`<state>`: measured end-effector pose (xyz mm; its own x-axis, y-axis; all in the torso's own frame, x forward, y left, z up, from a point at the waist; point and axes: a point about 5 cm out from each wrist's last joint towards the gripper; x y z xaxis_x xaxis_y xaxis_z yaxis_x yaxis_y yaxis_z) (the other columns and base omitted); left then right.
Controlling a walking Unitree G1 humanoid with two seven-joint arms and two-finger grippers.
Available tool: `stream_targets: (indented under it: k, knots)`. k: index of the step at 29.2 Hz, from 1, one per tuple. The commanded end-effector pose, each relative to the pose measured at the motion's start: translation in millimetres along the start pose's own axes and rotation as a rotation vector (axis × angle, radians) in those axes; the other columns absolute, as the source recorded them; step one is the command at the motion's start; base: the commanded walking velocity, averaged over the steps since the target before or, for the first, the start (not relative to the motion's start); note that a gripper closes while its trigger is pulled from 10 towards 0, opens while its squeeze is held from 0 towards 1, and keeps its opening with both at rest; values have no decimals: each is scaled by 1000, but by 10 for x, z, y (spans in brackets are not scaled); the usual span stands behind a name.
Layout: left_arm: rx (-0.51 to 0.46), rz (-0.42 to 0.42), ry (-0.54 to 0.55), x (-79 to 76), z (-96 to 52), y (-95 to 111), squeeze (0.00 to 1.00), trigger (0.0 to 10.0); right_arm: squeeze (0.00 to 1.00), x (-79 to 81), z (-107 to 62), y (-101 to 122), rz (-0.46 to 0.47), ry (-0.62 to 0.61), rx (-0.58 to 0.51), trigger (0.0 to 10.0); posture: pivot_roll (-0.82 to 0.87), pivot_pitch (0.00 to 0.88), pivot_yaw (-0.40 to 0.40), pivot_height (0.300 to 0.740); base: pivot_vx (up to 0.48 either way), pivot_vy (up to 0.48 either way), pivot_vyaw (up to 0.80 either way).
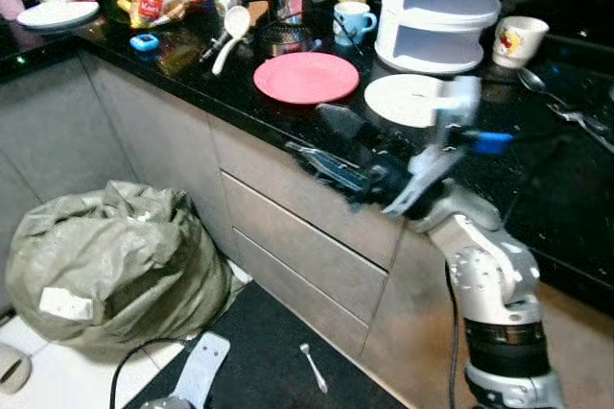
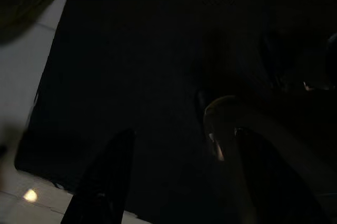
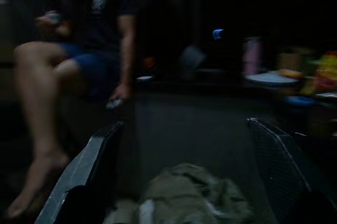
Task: Kitchen organization
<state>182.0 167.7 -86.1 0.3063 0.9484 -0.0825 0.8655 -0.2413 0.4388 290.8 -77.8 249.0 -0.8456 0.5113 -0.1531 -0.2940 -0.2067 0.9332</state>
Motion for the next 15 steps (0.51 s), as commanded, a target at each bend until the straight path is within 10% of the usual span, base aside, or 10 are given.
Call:
stream_targets:
  k: [1, 15]
  knots:
    - [14, -6, 16, 38, -13, -58, 0, 10000, 0, -51, 41, -9, -57, -65, 18, 10000, -22, 0, 46, 740, 0, 0, 613]
    - [18, 5, -3, 43, -17, -58, 0, 10000, 0, -168, 94, -84, -129, -238, 69, 10000, -20, 0, 52, 740, 0, 0, 0]
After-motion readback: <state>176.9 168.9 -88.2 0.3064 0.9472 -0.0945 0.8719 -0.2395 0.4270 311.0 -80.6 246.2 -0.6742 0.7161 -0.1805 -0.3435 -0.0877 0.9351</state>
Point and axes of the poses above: a point about 5 cm out from each wrist's last joint towards the gripper, its own z axis pointing out of the wrist towards the gripper, its own y axis along the axis of the wrist's last joint, x = y × z, and after that the axes turned 4 degrees about -z, right-handed
